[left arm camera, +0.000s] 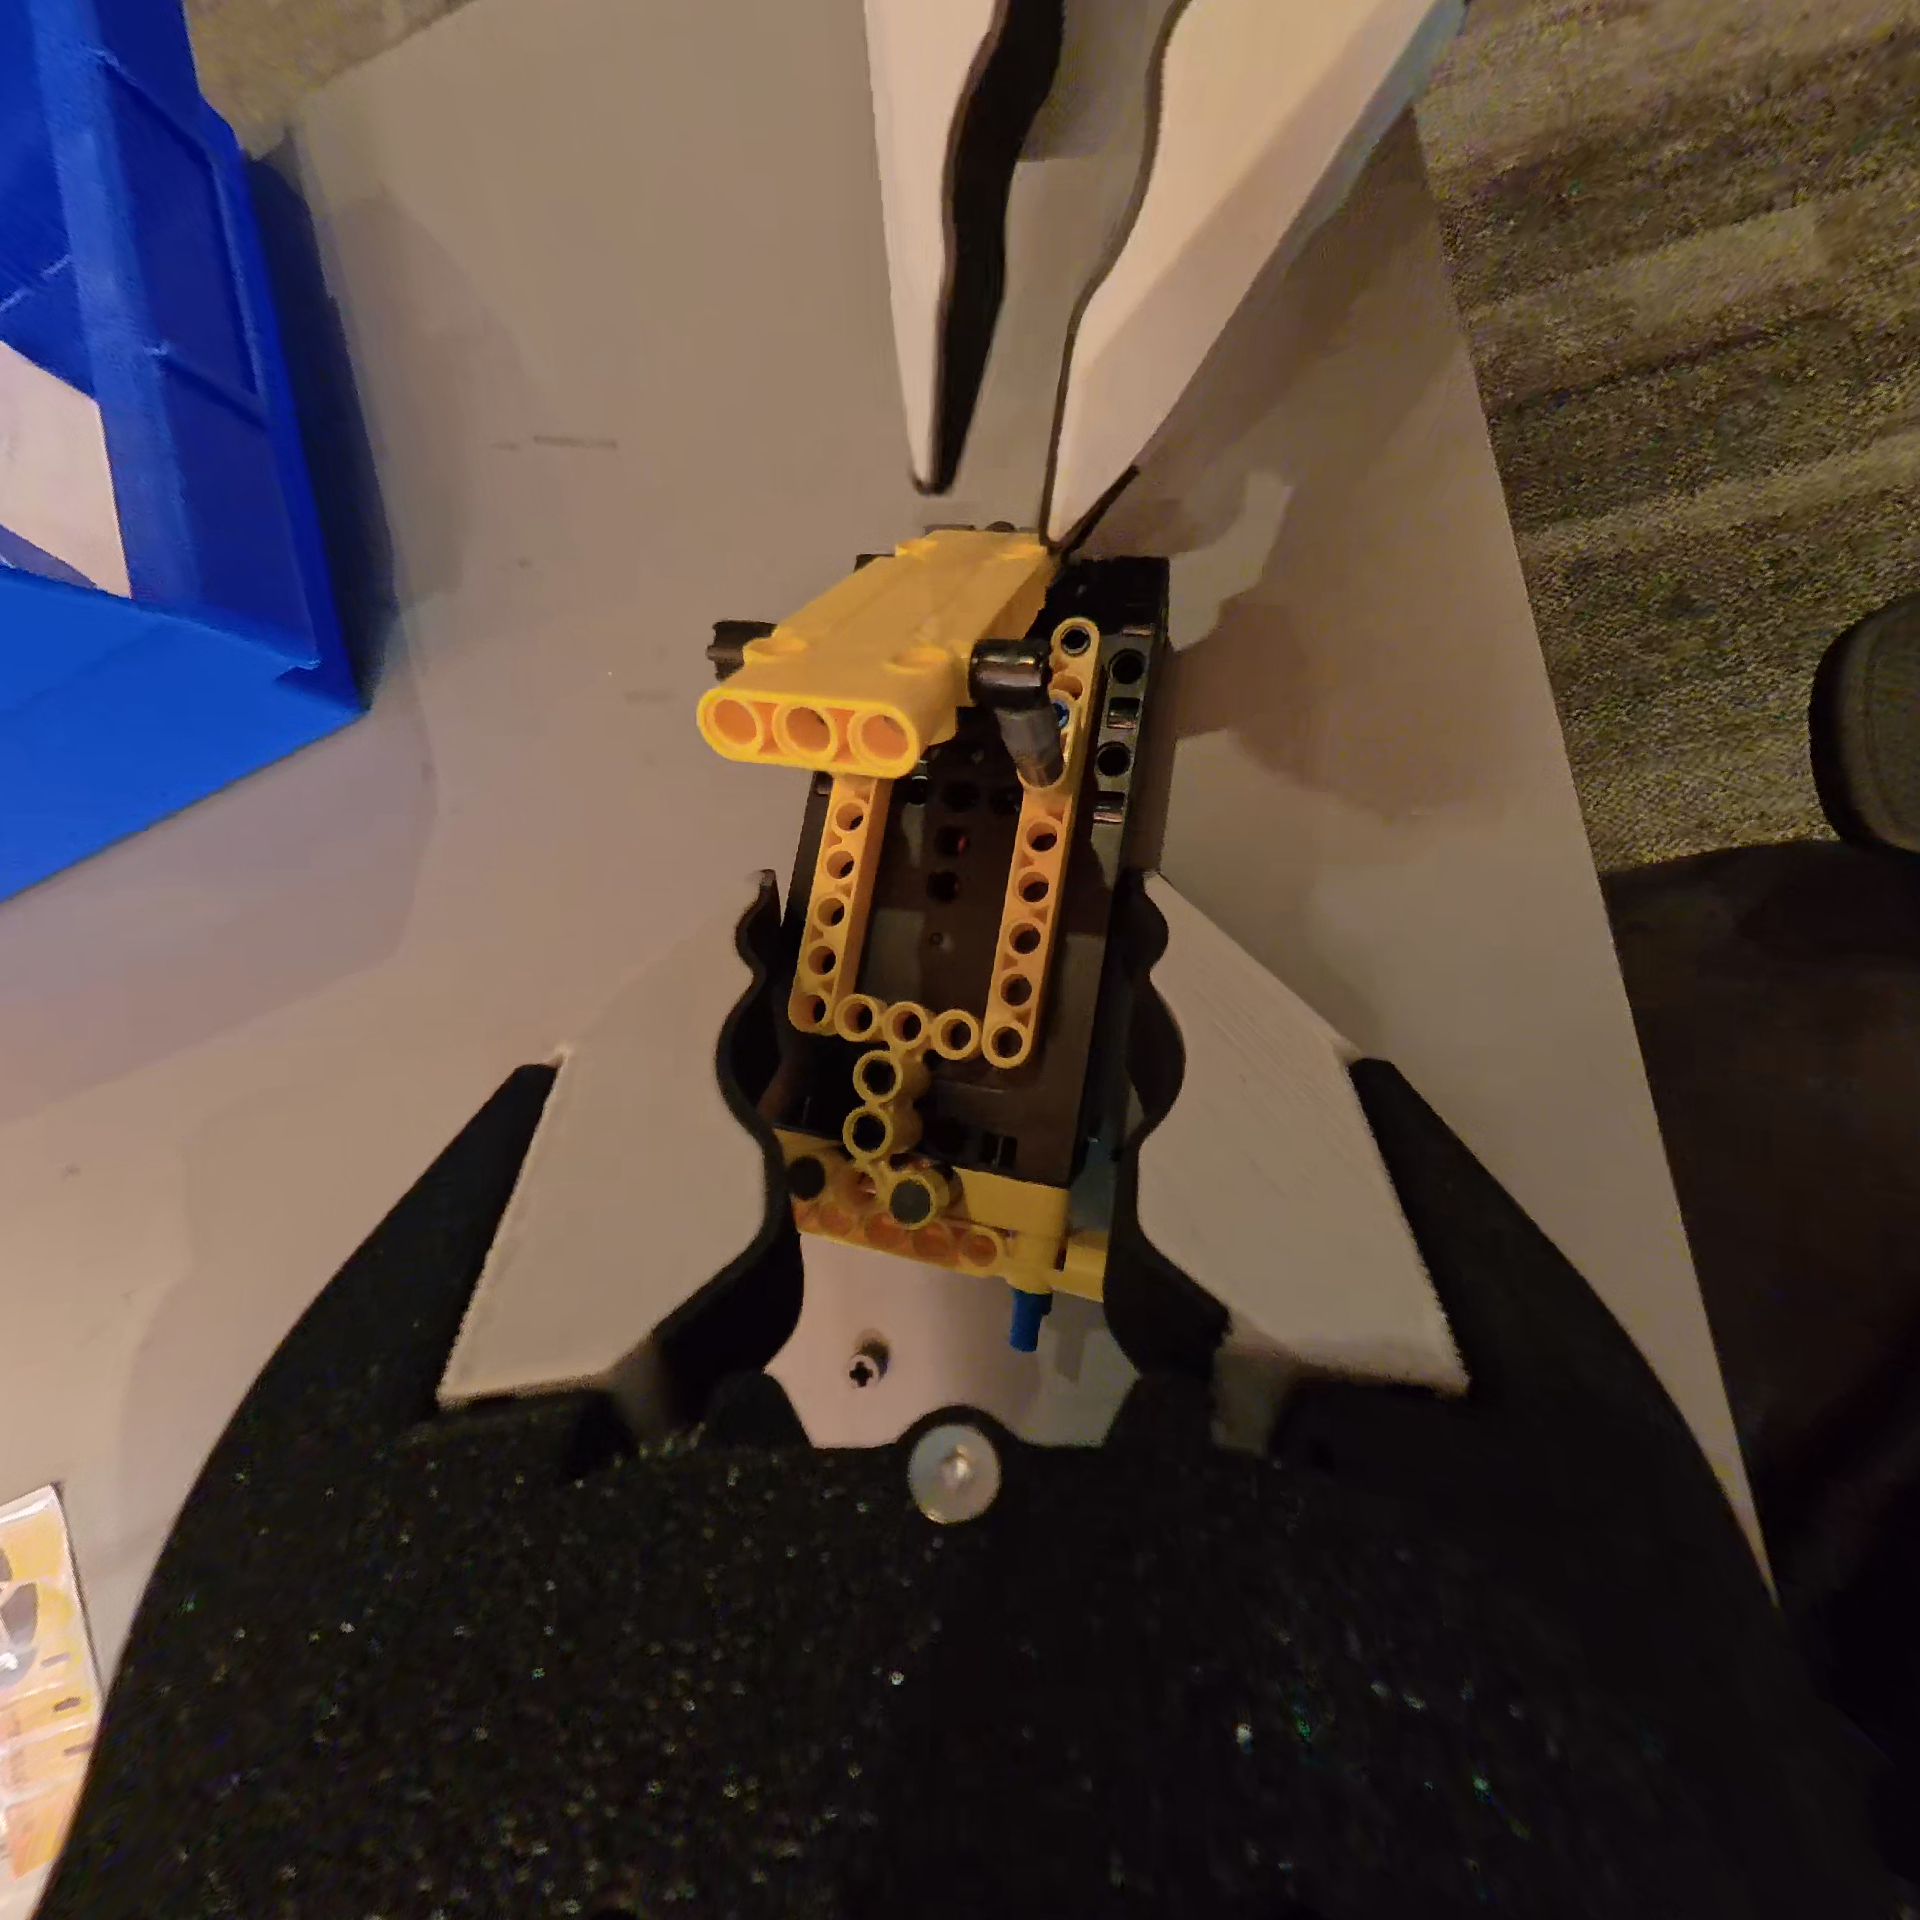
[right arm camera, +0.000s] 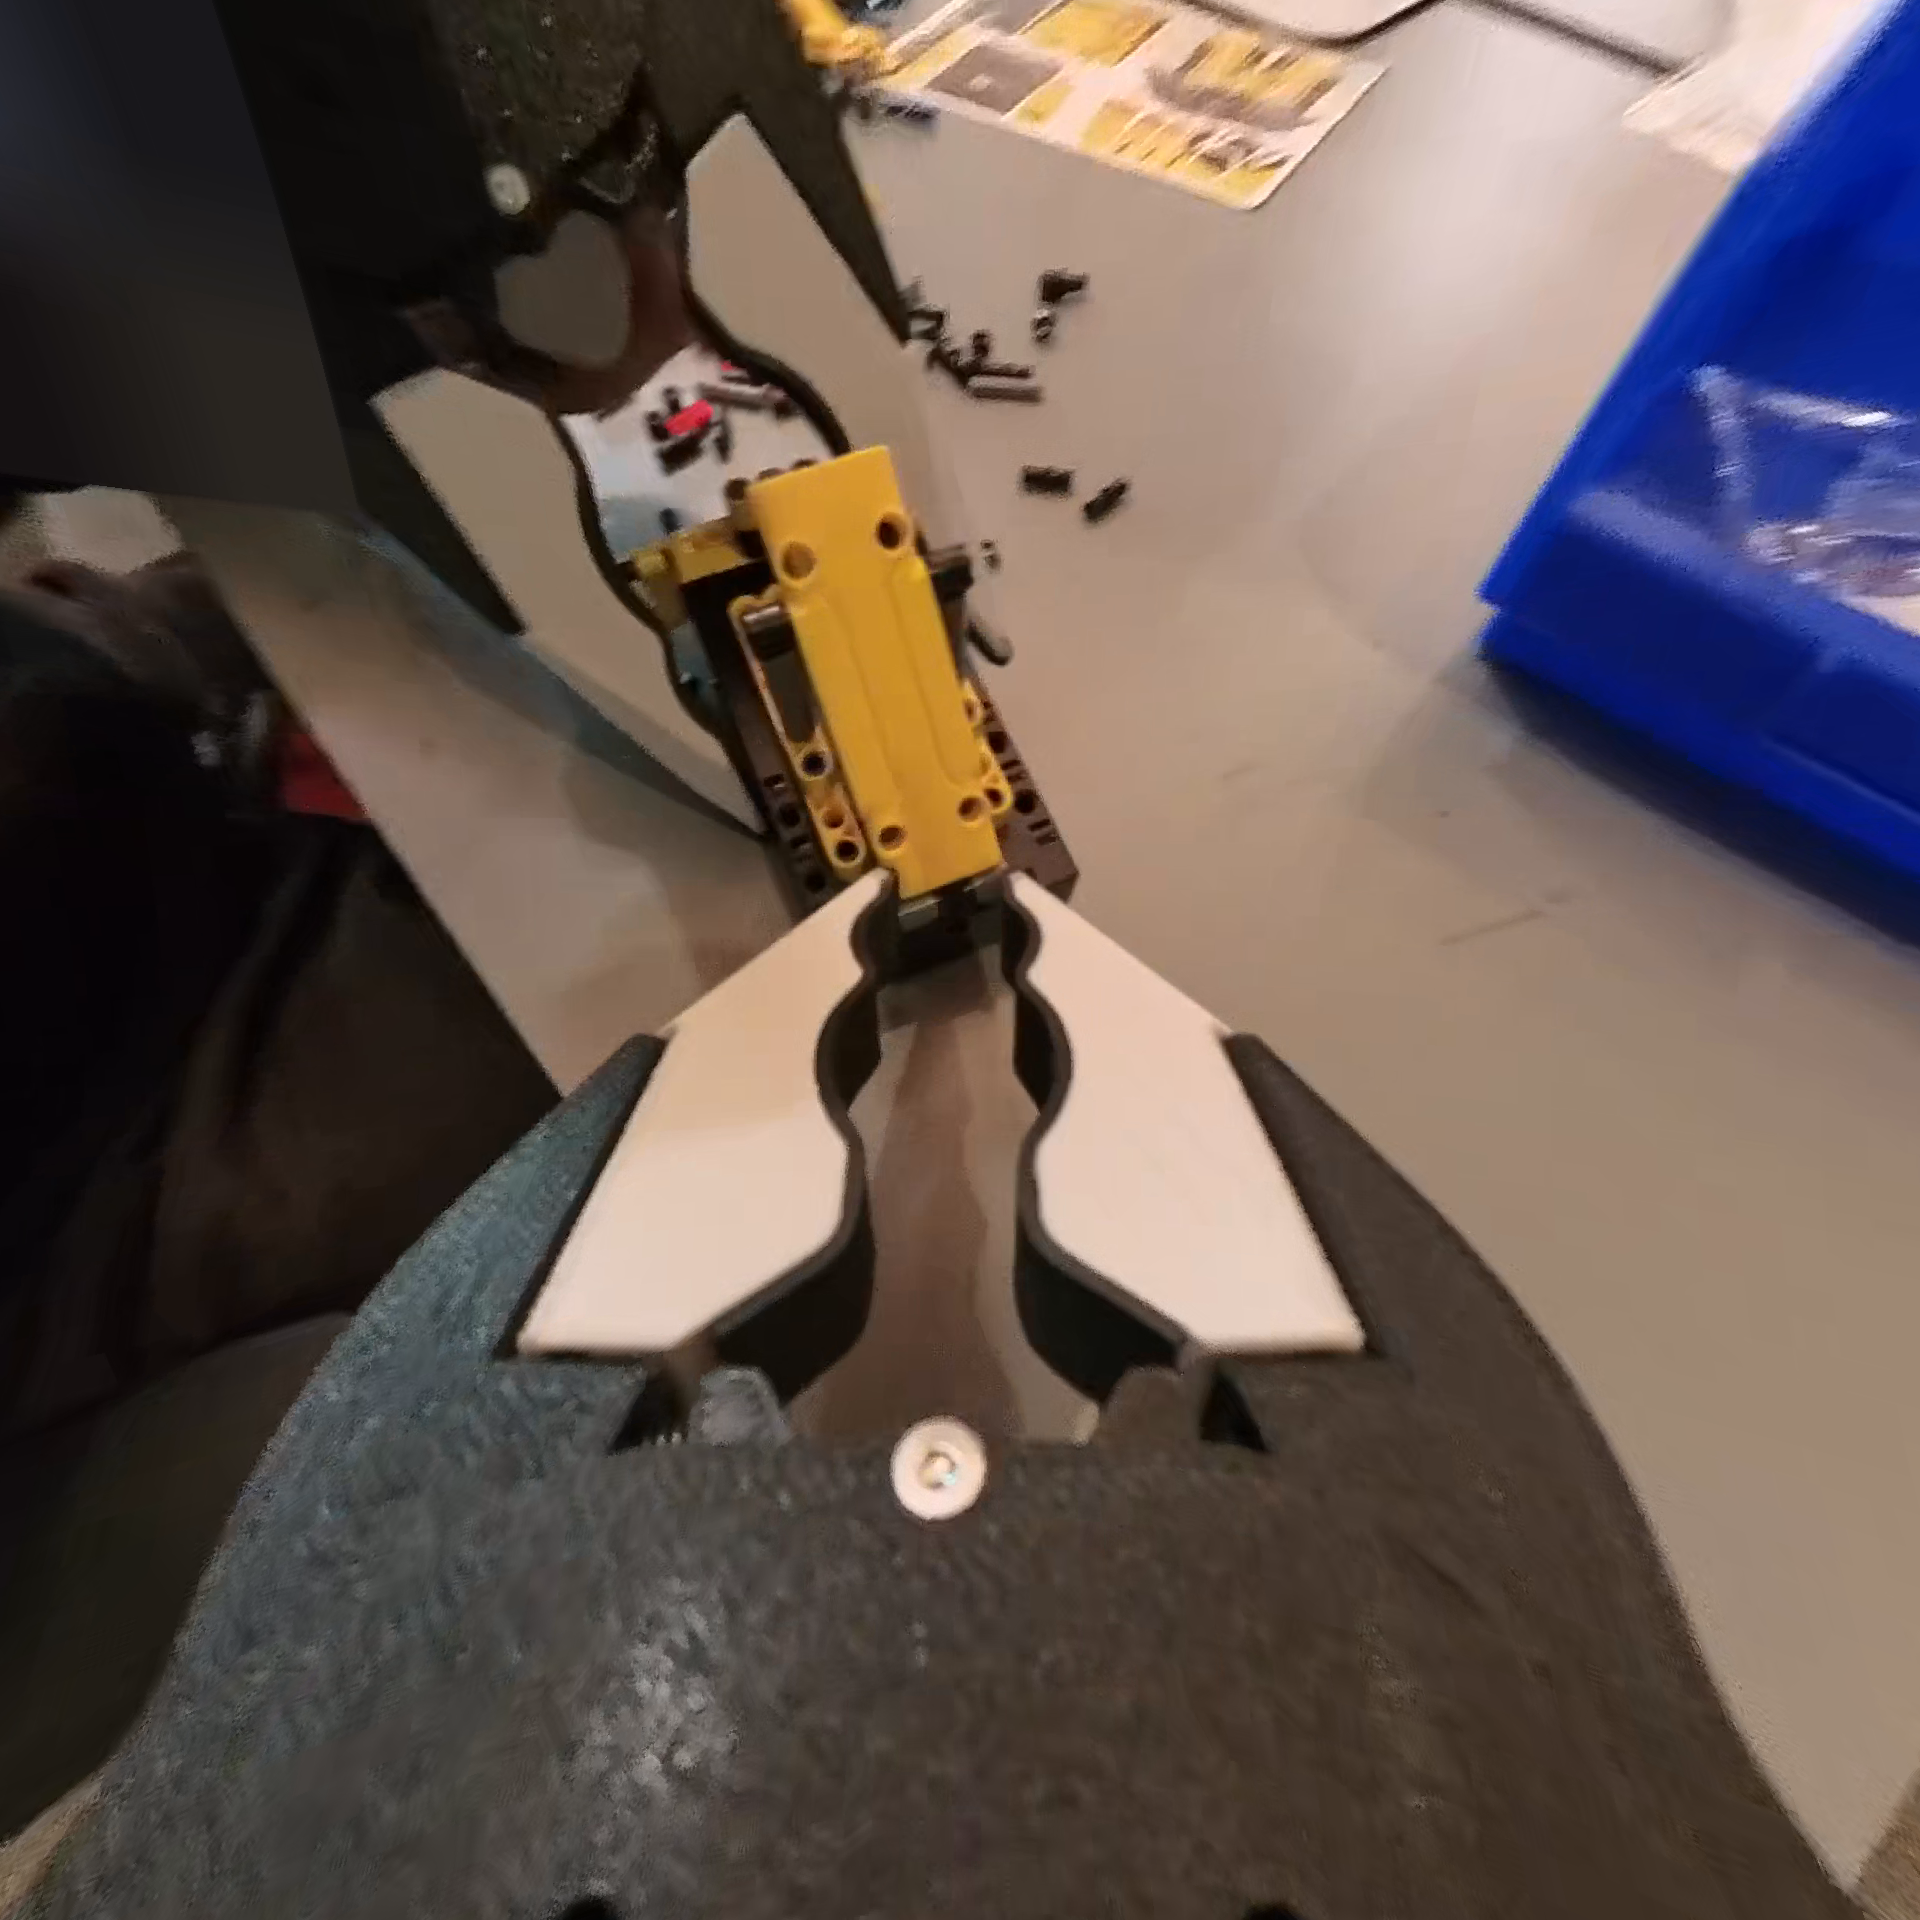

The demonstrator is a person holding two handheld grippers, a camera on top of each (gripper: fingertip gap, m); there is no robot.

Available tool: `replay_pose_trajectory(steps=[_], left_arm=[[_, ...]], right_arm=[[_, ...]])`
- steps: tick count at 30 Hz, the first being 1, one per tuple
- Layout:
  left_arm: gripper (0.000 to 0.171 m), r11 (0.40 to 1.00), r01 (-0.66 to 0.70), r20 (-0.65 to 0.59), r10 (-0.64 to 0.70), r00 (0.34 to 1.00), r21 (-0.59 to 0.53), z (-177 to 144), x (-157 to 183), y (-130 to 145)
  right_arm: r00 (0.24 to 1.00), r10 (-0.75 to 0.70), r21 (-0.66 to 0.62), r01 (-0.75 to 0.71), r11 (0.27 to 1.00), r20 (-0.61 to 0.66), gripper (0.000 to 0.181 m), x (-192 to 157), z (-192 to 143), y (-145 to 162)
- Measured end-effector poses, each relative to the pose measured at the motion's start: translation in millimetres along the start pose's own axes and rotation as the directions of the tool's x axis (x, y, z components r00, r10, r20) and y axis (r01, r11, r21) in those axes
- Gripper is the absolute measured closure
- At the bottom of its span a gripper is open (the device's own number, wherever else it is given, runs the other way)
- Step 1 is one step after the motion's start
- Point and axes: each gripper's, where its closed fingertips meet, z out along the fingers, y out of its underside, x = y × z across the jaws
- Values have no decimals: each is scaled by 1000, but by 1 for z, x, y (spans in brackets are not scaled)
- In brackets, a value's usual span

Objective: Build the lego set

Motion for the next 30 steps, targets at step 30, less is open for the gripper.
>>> replay_pose_trajectory(steps=[30], left_arm=[[111, 999, -49, -59, 50, 997, 18, 2, 5, -2]], right_arm=[[968, -127, -343, 197, 918, 215, 163, -9, 19, 1]])
